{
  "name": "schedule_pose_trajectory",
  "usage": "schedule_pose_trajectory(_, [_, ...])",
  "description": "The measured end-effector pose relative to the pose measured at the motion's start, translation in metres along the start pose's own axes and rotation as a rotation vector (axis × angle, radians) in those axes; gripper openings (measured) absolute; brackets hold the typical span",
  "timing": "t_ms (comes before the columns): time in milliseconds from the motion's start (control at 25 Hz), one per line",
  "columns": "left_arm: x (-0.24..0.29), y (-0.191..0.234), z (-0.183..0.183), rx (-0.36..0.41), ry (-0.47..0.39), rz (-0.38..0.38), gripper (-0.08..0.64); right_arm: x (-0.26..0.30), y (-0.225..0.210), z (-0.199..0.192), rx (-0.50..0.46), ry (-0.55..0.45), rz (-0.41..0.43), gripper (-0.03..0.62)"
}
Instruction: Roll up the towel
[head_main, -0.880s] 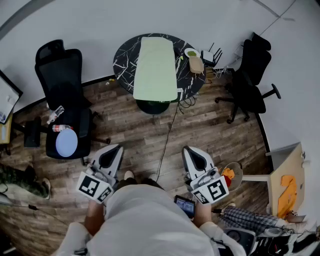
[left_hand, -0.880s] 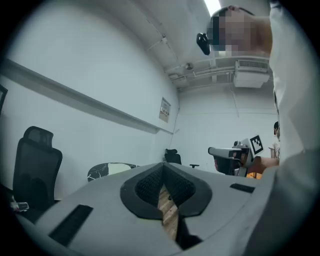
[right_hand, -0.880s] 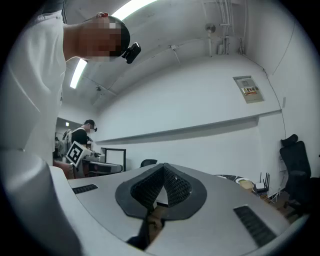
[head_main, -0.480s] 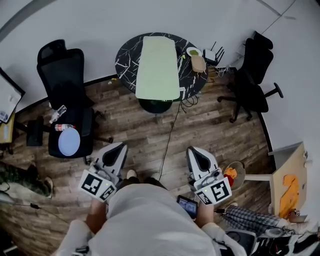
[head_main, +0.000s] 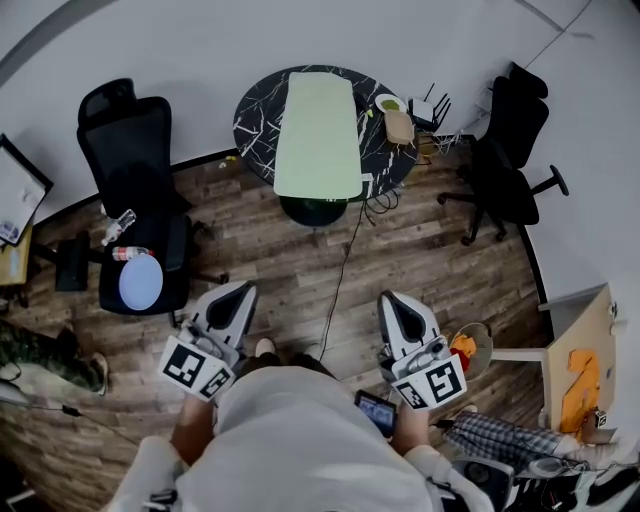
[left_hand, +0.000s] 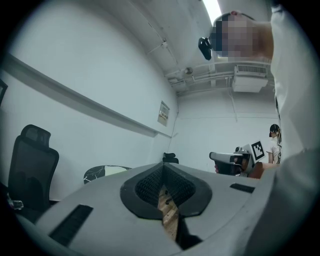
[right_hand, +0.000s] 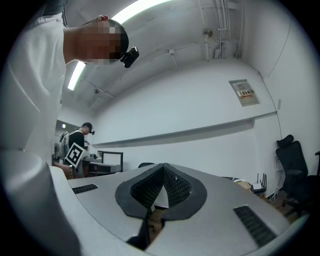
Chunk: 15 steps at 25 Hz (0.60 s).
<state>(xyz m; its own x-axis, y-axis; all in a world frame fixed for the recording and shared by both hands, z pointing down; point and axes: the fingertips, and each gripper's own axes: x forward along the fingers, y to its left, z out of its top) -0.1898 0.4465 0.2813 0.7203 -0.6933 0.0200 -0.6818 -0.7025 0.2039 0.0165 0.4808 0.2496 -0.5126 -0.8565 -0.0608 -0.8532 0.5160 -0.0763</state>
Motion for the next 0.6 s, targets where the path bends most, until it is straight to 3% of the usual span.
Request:
schedule_pose_trajectory(440, [0.011,-0.002,-0.004,-0.013,-0.007,0.038,0.002,-0.016,-0.040,0.009,-0.052,-0.004,-0.023,-0.005])
schedule_pose_trajectory(600, [0.026,-0.007,-0.010,0.019,0.015,0.053,0.002,-0.022,-0.064,0.013,-0.073,-0.015,-0.024,-0.005])
